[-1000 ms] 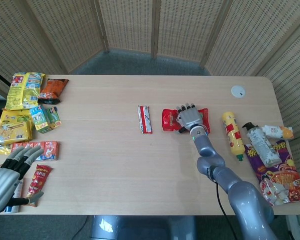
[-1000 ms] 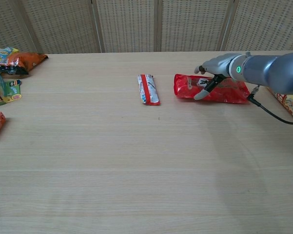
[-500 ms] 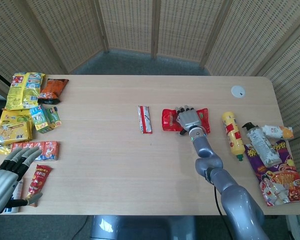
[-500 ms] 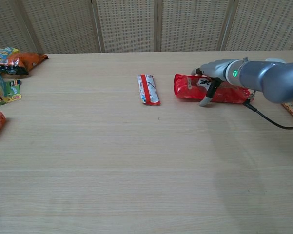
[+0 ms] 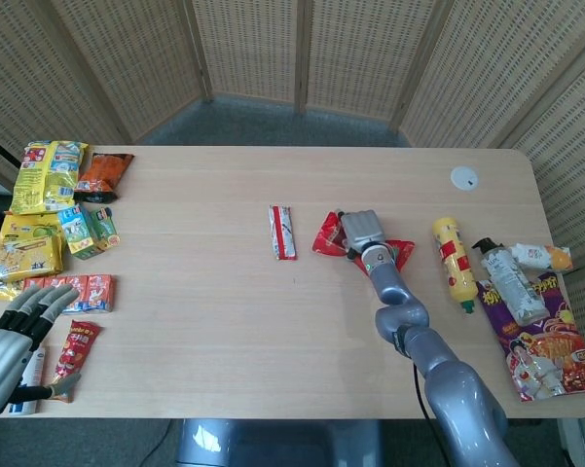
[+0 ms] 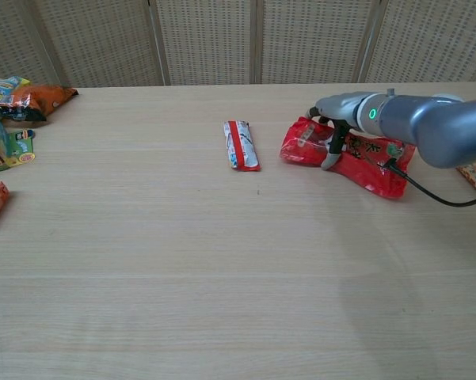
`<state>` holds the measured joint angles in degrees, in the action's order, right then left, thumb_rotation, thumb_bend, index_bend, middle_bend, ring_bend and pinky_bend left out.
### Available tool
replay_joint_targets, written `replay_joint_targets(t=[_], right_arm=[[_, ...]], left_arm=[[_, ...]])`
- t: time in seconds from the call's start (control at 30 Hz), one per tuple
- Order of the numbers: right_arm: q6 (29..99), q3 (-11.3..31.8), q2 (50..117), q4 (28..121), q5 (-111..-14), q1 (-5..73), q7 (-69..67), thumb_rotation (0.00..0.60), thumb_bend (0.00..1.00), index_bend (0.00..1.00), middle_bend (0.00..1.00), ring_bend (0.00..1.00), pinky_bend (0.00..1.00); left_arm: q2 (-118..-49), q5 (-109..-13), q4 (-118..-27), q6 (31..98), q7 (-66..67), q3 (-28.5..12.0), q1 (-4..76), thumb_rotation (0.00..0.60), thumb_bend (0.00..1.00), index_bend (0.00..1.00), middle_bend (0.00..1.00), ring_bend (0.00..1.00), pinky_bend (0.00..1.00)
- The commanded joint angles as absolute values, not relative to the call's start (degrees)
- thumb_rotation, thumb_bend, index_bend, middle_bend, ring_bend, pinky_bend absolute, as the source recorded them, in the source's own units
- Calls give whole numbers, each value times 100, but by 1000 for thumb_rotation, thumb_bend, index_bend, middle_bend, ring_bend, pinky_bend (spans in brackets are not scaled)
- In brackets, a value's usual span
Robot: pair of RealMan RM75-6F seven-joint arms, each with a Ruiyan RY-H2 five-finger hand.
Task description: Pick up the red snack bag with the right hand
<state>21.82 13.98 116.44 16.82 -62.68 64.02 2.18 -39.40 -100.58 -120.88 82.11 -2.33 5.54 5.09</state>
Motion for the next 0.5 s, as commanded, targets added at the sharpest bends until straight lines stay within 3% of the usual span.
replay_joint_targets(t=[0.03, 0.17, 0.5], right_arm=[[2286, 1439, 11569, 1777, -6338, 6376, 178, 600, 277, 517, 913, 948, 999], [2565, 1510, 11393, 2079, -6386, 6301, 175, 600, 319, 610, 998, 1000, 1000], [3543, 1798, 10193, 4223, -6150, 5906, 917, 600, 341, 663, 1000, 1000, 1000]], left_arm=[[-3951, -10046, -12068, 8223, -261, 544, 506, 557, 201, 0, 0, 0, 0], [-3986, -10068, -12021, 8226, -301, 541, 507, 555, 200, 0, 0, 0, 0], [-4091, -10052, -11955, 8077, -353, 502, 609, 558, 198, 0, 0, 0, 0]])
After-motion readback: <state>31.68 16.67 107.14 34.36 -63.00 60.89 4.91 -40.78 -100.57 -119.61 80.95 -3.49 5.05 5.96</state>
